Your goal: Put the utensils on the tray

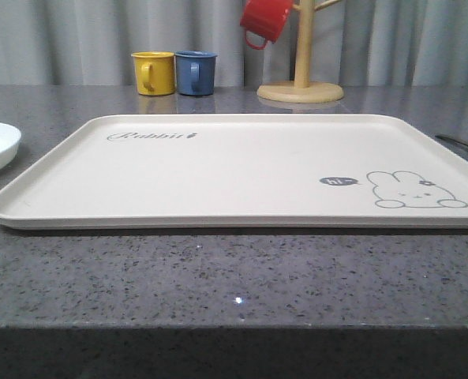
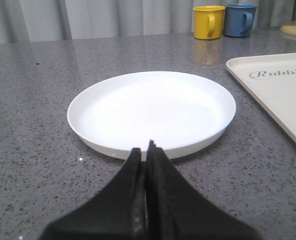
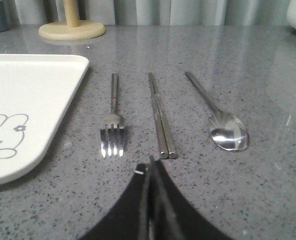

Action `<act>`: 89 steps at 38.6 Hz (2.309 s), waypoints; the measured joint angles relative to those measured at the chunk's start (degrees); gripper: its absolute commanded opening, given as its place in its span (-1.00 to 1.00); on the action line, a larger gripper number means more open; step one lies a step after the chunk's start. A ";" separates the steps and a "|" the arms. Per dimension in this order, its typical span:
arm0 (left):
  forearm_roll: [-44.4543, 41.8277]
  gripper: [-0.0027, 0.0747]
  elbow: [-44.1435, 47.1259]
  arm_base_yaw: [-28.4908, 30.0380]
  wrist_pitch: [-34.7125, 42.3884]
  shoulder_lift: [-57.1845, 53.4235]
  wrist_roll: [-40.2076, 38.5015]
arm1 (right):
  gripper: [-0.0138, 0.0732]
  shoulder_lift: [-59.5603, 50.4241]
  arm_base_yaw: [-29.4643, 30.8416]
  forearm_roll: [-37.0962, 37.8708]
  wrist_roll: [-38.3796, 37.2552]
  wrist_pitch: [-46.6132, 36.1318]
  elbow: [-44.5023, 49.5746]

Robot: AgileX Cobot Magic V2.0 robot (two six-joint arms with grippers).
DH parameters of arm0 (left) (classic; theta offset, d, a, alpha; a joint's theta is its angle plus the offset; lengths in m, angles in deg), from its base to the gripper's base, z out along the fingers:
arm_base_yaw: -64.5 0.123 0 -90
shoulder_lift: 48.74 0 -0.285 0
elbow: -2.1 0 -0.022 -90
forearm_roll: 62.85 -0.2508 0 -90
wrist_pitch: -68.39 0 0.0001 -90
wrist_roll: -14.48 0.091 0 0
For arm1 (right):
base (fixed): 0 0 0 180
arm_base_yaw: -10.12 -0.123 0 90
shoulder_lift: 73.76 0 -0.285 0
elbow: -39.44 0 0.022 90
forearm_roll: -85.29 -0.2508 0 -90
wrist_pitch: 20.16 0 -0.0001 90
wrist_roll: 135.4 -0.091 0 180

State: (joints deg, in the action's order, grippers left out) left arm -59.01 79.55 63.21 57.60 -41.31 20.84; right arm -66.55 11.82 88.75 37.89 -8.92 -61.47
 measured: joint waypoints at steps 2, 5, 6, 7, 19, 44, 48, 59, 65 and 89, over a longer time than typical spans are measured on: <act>0.00 -0.98 0.00 0.00 0.00 0.00 0.00 | -0.84 0.00 0.00 0.00 0.00 0.00 0.00; 0.00 -0.98 0.00 0.00 0.00 0.00 0.00 | -0.84 0.00 0.00 0.00 0.00 0.00 0.00; 0.00 -0.98 0.00 0.00 0.00 0.00 0.00 | -0.84 0.00 0.00 0.00 0.00 0.00 0.00; 0.00 -0.98 0.00 0.00 0.00 0.00 0.00 | -0.84 0.00 0.00 0.00 0.00 0.00 0.00; 0.00 -0.98 0.00 0.00 0.00 0.00 0.00 | -0.84 0.00 0.00 0.00 0.00 0.00 0.00; 0.00 -0.98 0.00 0.00 0.00 0.00 0.00 | -0.84 0.00 0.00 0.00 0.00 0.00 0.00; -0.15 -0.98 0.00 0.00 0.22 0.00 0.00 | -0.84 0.00 0.00 0.00 0.00 0.00 0.00; -0.56 -0.98 0.00 0.00 10.79 0.00 0.00 | -0.84 0.00 0.00 0.00 0.00 -0.04 0.00; -0.56 -0.98 -2.87 0.00 14.83 0.00 0.00 | -0.84 0.00 0.00 0.00 0.00 1.08 -4.25; -6.16 -0.97 -30.80 0.00 2.35 28.55 0.00 | -0.83 25.45 0.00 2.63 0.00 12.02 -34.46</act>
State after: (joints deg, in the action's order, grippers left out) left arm -65.17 48.75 63.21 59.95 -12.76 20.84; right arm -41.10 11.82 91.38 37.89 3.10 -95.93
